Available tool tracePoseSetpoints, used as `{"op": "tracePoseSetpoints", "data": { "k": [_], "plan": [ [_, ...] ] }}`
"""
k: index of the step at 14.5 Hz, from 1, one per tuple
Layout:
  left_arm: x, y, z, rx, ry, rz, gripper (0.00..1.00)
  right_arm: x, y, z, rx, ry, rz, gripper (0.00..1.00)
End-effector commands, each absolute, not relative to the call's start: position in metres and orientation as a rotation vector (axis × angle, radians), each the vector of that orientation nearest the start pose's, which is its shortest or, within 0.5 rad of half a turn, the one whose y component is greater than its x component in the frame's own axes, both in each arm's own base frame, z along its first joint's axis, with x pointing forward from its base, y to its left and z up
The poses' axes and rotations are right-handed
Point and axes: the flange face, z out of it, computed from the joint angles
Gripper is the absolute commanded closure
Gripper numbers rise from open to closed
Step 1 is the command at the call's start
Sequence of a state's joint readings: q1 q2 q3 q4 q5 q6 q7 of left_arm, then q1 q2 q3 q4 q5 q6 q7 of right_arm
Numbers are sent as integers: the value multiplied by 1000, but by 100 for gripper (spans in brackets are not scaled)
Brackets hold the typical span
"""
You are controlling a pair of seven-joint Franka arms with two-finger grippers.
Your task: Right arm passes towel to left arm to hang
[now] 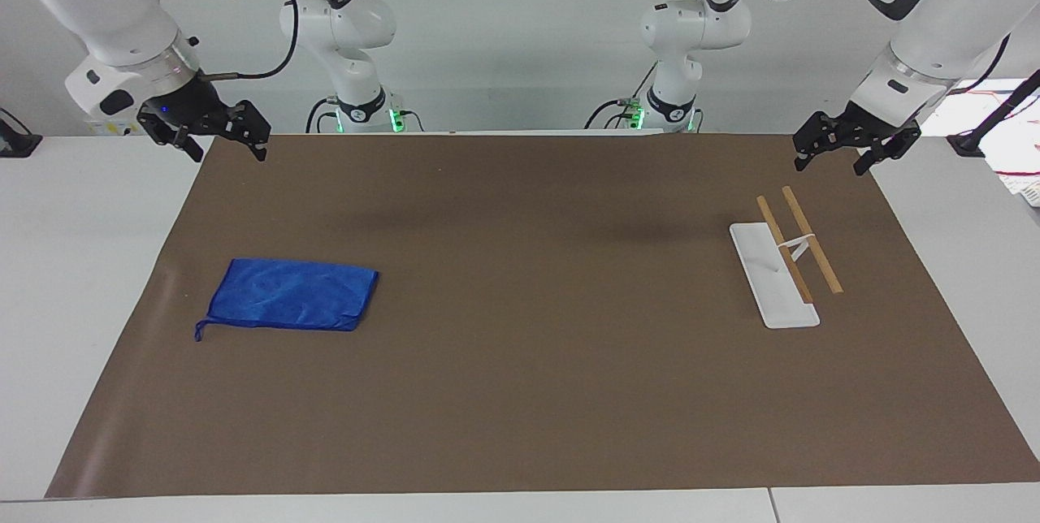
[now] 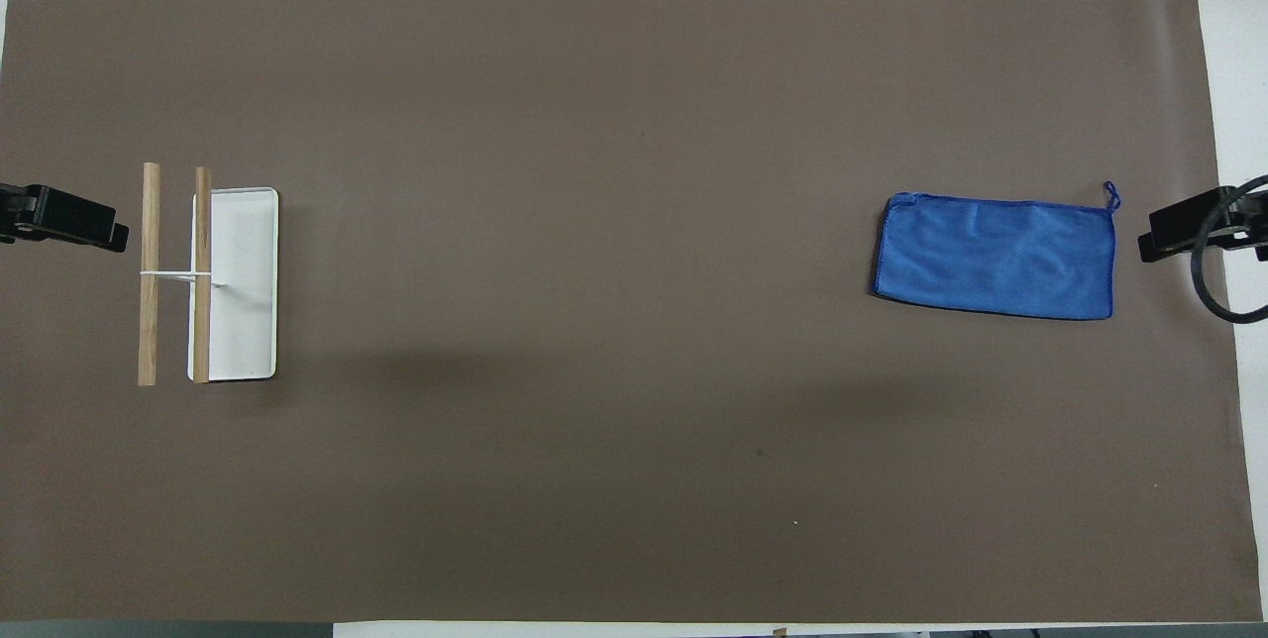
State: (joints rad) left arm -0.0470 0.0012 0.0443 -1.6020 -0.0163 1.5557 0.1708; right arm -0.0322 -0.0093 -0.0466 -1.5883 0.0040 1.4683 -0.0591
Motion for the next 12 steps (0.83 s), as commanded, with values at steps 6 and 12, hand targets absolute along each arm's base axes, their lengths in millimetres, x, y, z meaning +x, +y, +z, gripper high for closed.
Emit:
{"op": "tracePoseSetpoints", "data": {
  "k": [6, 12],
  "plan": [
    [545, -2, 611, -3136, 256, 67, 0, 530, -44, 615, -3117, 47, 168, 0],
    [545, -2, 611, -3136, 258, 67, 0, 543, -9, 569, -3117, -45, 18, 0]
  ]
}}
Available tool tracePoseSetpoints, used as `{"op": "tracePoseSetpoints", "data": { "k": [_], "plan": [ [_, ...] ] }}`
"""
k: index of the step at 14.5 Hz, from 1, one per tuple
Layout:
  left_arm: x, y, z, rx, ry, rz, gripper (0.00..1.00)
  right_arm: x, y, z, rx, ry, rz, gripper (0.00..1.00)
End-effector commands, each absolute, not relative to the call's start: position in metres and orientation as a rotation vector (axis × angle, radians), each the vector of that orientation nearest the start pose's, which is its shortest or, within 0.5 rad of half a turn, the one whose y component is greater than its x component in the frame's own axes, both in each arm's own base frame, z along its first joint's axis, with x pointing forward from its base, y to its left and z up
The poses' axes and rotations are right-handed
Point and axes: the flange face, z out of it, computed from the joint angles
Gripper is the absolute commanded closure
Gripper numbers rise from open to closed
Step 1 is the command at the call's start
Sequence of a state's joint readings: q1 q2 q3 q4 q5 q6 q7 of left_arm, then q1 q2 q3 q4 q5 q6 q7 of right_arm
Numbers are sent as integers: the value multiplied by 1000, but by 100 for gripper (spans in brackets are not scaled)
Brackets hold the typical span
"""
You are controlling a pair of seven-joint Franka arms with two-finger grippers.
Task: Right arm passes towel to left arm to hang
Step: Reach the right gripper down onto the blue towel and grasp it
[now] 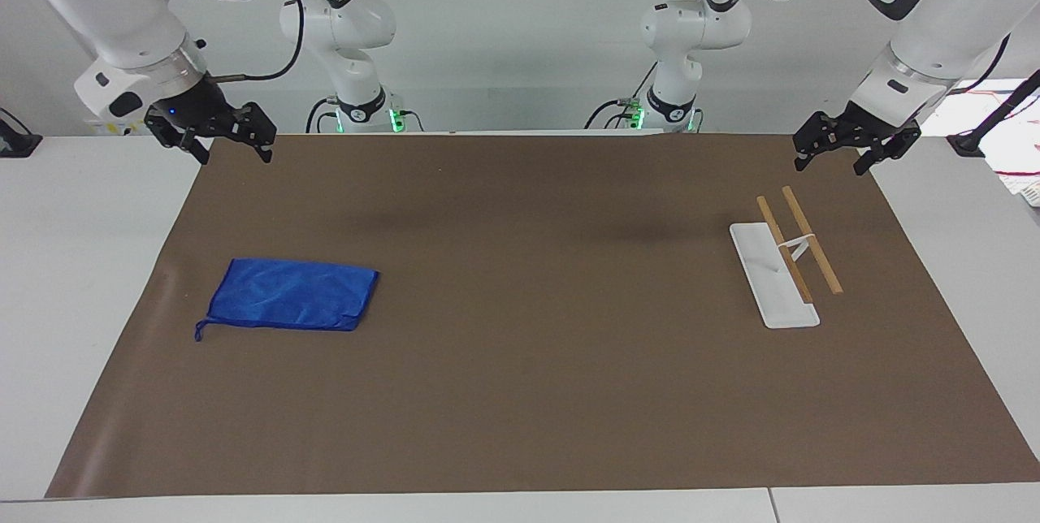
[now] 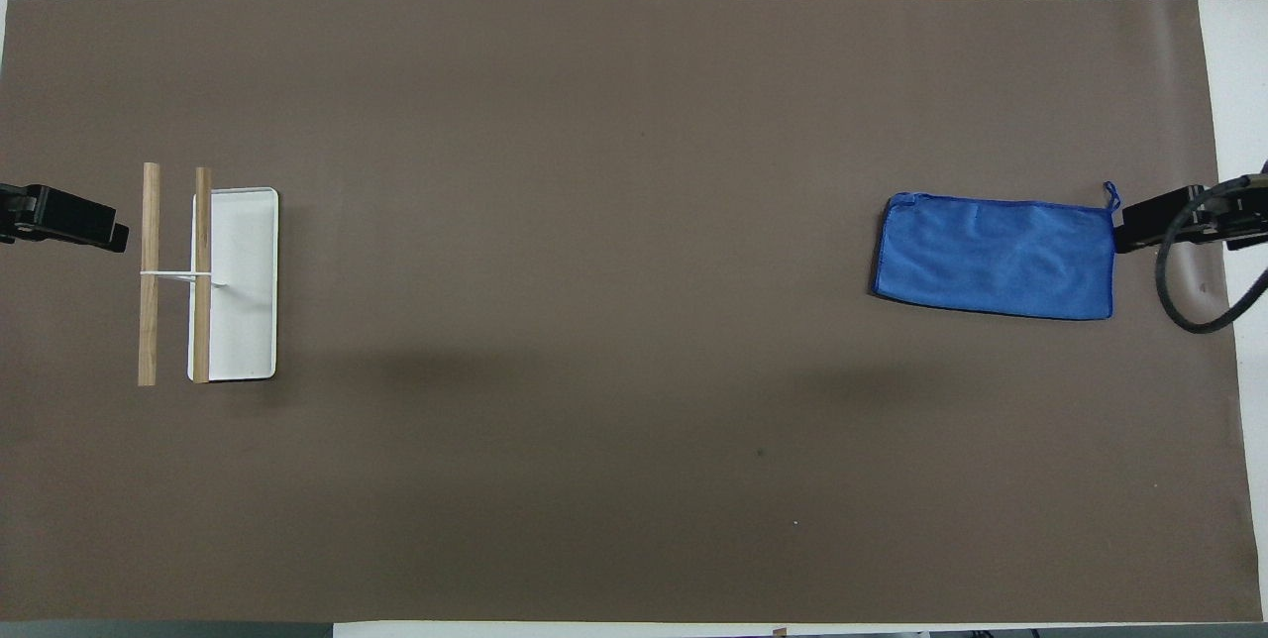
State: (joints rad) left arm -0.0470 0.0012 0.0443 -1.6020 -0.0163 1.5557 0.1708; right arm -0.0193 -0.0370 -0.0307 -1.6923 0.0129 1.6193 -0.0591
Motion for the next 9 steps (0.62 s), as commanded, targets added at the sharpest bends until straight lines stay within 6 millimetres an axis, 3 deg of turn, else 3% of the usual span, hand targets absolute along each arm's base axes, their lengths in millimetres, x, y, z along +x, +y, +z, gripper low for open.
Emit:
{"op": "tracePoseSetpoints", "data": {
  "k": [1, 4, 6, 9],
  "plan": [
    [545, -2, 610, -3136, 258, 70, 0, 557, -11, 546, -3118, -39, 32, 0],
    [545, -2, 611, -3136, 256, 67, 0, 587, -22, 483, -3122, -21, 32, 0],
    [545, -2, 611, -3136, 258, 67, 0, 584, -29, 434, -3127, 9, -3, 0],
    [545, -2, 611, -3136, 258, 67, 0, 581, -41, 389, -3120, 171, 30, 0]
  ]
}}
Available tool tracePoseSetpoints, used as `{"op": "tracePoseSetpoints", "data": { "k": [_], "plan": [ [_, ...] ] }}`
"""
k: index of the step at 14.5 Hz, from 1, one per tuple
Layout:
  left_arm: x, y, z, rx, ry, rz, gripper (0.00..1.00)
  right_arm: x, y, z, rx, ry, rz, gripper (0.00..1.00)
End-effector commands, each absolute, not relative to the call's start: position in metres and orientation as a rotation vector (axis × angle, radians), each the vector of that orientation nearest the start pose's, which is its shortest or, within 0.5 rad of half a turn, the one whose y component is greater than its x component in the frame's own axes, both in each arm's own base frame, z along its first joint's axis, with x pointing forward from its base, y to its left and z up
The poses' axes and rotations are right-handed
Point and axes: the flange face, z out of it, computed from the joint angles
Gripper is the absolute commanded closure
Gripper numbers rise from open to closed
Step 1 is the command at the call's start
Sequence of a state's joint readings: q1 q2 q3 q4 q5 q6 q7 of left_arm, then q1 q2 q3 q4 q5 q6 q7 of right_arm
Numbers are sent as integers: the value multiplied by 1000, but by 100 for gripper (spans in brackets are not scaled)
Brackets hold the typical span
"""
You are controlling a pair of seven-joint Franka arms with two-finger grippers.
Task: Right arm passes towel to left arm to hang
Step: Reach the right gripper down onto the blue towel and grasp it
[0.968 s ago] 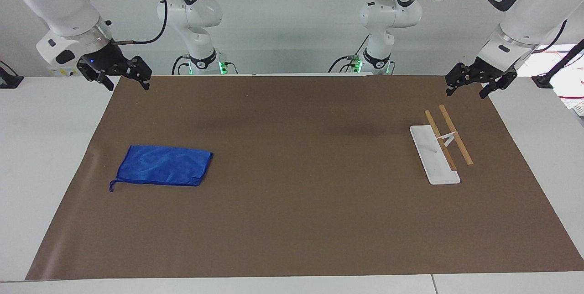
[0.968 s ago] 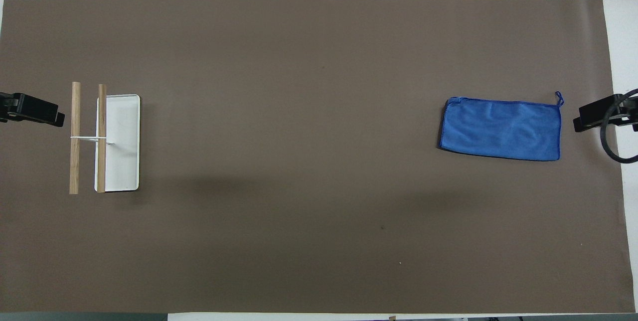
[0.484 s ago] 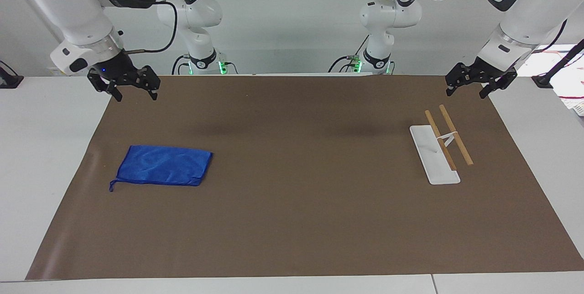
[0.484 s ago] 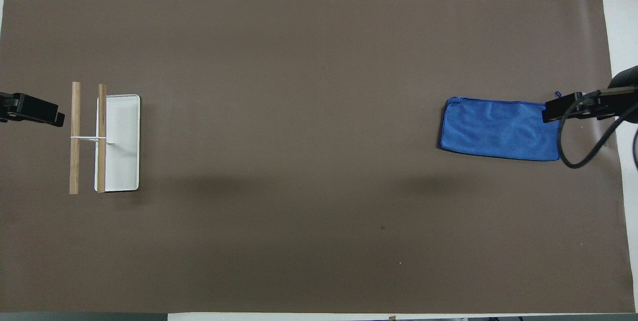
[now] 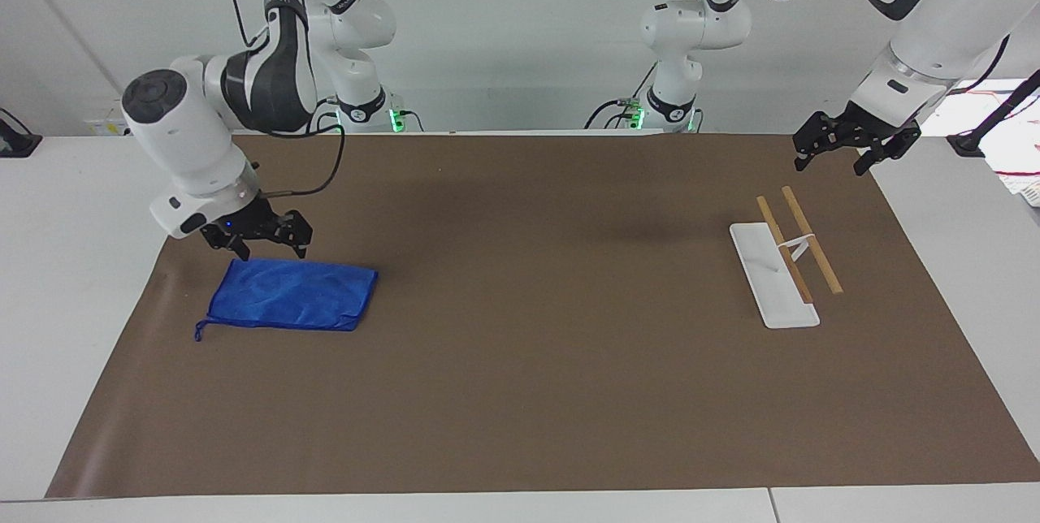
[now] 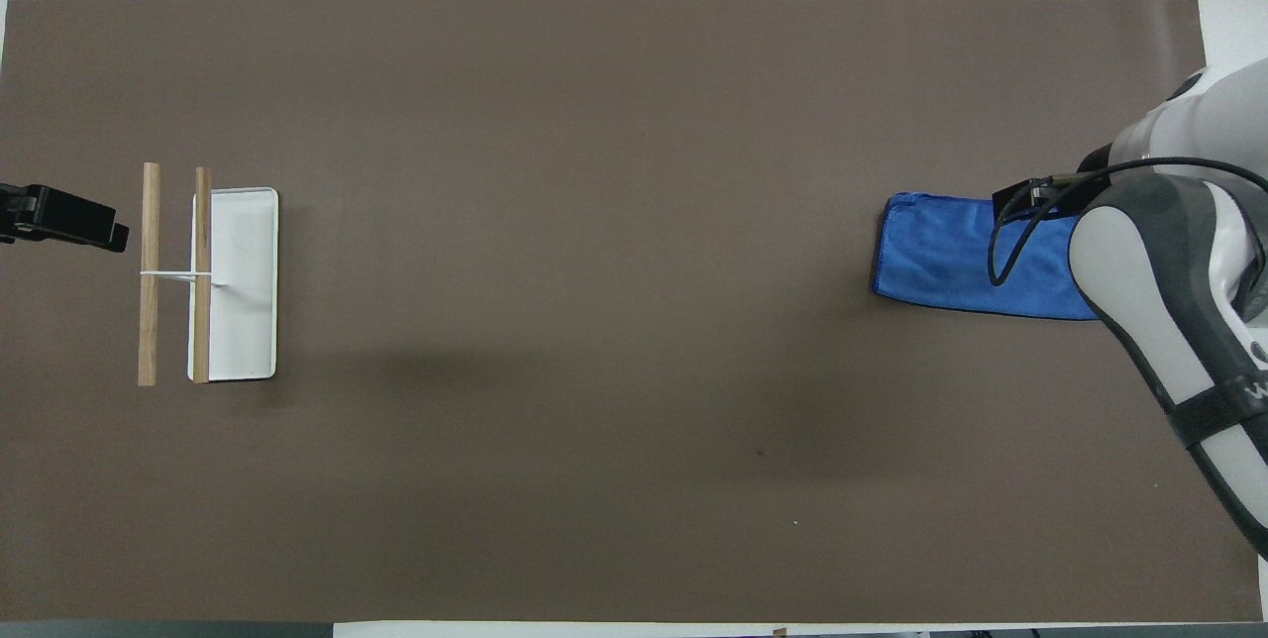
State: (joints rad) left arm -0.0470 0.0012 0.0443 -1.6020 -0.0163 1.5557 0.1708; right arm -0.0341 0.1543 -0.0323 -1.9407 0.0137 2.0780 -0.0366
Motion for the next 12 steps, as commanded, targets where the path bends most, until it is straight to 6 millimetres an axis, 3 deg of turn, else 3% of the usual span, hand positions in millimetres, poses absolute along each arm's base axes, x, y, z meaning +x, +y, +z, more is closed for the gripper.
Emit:
{"op": "tracePoseSetpoints", "data": {
  "k": [1, 4, 7, 9, 10, 12],
  "plan": [
    [545, -2, 610, -3136, 256, 69, 0, 584, -43, 372, -3120, 209, 59, 0],
    [545, -2, 611, -3136, 256, 67, 0, 588, -64, 323, -3106, 342, 139, 0],
    [545, -2, 611, -3136, 256, 67, 0, 583, -70, 300, -3100, 366, 179, 0],
    [545, -2, 611, -3136, 256, 67, 0, 583, -69, 297, -3101, 359, 177, 0],
    [545, -2, 611, -3136, 256, 67, 0, 583, -64, 297, -3103, 347, 177, 5],
    [545, -2, 611, -3136, 256, 67, 0, 583, -63, 295, -3105, 338, 165, 30]
  ]
}}
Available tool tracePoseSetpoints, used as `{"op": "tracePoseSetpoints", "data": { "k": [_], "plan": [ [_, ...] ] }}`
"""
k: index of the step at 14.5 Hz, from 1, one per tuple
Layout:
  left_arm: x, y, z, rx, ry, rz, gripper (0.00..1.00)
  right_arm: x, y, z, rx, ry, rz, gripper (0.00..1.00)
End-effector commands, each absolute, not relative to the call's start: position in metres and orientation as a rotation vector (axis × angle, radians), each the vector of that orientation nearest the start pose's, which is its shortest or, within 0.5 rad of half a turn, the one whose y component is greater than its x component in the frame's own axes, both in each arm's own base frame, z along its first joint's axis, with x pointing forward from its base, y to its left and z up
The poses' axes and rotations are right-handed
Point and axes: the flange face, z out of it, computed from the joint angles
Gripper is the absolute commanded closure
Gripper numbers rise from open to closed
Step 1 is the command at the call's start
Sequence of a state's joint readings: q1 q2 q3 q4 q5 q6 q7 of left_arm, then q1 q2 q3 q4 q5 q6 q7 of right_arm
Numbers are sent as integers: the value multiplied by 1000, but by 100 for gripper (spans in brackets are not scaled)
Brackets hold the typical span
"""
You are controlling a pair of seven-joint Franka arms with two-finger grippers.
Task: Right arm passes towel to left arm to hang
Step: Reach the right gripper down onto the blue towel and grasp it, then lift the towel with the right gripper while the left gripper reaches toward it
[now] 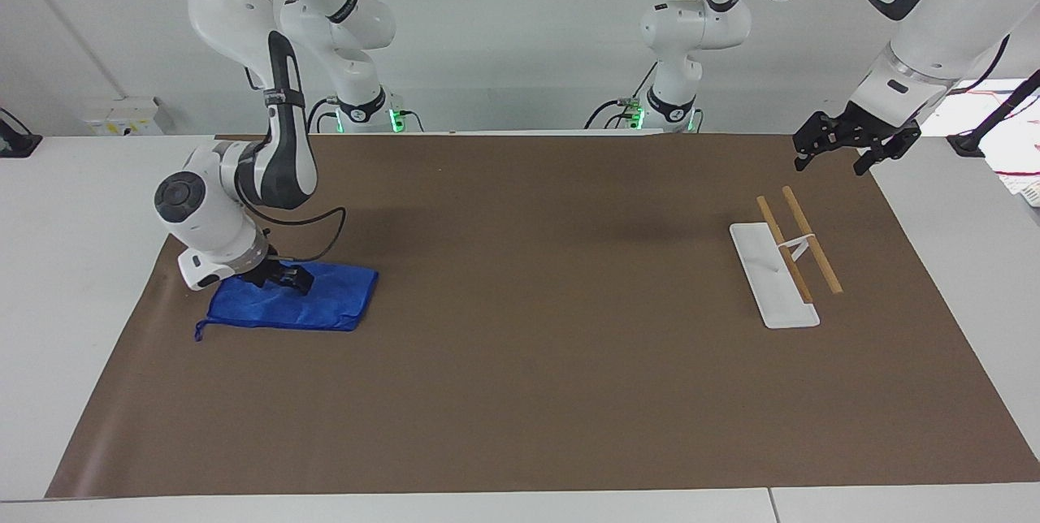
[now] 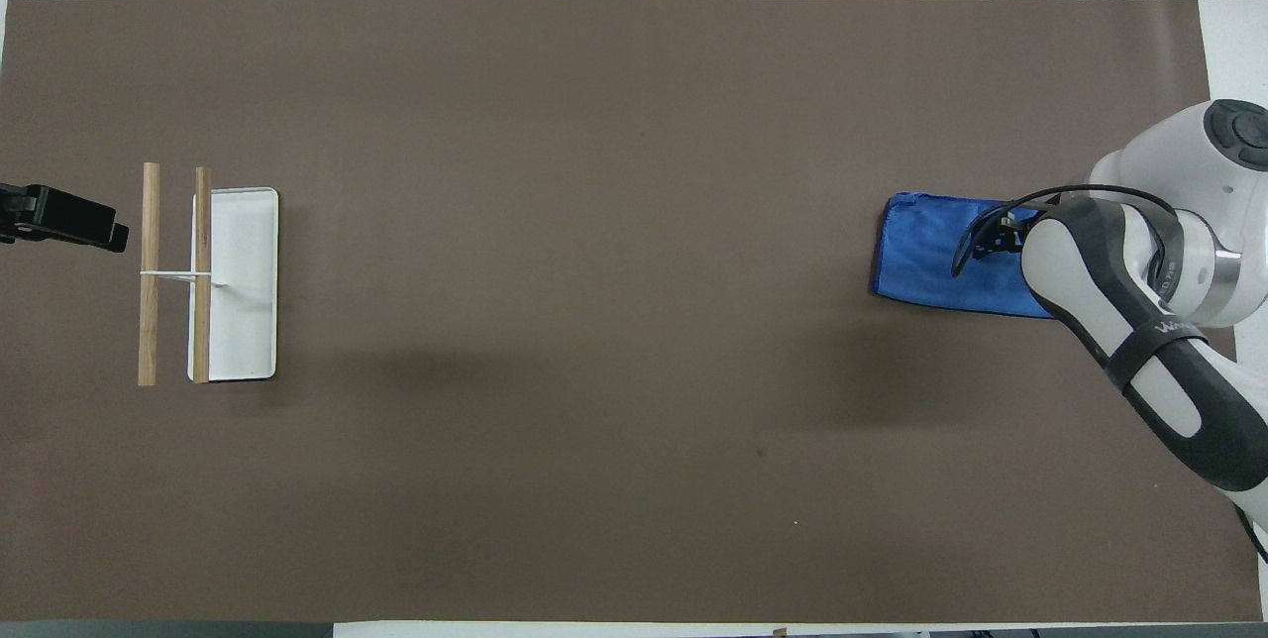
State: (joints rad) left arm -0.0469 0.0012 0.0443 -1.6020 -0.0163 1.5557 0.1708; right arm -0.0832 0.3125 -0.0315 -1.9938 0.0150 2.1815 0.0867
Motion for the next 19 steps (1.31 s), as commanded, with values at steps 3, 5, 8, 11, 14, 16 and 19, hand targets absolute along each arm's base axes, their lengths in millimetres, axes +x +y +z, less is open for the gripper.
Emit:
{"op": "tracePoseSetpoints", "data": {
  "k": [3, 5, 8, 11, 14, 16, 19],
  "plan": [
    [545, -2, 611, -3136, 258, 67, 0, 577, -61, 287, -3107, 310, 170, 91],
    [545, -2, 611, -3136, 256, 67, 0, 577, -61, 289, -3108, 306, 179, 100],
    [545, -2, 611, -3136, 256, 67, 0, 585, -55, 303, -3109, 277, 213, 100],
    [545, -2, 611, -3136, 258, 67, 0, 604, -38, 343, -3106, 240, 278, 100],
    [545, -2, 611, -3136, 258, 67, 0, 618, -5, 384, -3083, 237, 312, 100],
    [545, -2, 611, -3136, 256, 67, 0, 623, 23, 415, -3038, 269, 324, 100],
    [545, -2, 611, -3136, 256, 67, 0, 622, 83, 449, -2959, 367, 354, 100]
  ]
}}
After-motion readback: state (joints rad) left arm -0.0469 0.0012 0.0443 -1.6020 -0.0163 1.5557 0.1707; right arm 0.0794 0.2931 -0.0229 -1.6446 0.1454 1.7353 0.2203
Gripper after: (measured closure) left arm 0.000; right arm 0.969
